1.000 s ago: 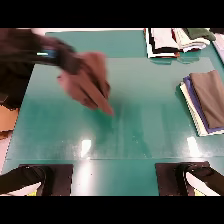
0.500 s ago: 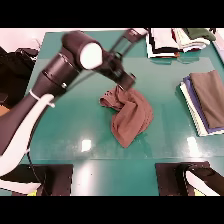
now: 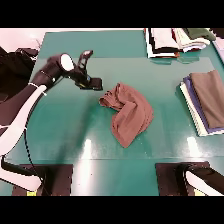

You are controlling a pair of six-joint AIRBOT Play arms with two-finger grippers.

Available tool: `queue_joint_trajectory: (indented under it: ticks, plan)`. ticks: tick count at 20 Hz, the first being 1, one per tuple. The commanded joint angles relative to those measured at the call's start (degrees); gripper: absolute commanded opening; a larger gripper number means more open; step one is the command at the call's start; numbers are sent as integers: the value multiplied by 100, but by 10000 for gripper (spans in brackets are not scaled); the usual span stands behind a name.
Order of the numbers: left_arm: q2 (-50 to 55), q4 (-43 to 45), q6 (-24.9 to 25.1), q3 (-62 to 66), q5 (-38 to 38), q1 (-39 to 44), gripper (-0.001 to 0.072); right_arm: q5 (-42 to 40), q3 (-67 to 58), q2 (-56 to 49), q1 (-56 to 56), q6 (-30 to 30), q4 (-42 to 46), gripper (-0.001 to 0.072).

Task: Fold the shirts.

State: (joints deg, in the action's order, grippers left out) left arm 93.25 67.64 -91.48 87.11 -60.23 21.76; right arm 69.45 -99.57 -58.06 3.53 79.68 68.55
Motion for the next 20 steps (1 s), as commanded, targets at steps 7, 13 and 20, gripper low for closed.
queue_joint_trajectory:
  ticks: [7, 13, 20]
  plan:
    - [396, -933, 195, -619, 887, 188, 247, 361, 4, -669, 807, 94, 22, 20]
    - [297, -737, 498, 348, -28, -350, 27, 1436, 1257, -466, 4, 310, 22, 20]
    - [122, -170, 501, 654, -240, -417, 28, -426, 5851, 127, -446, 372, -1624, 445]
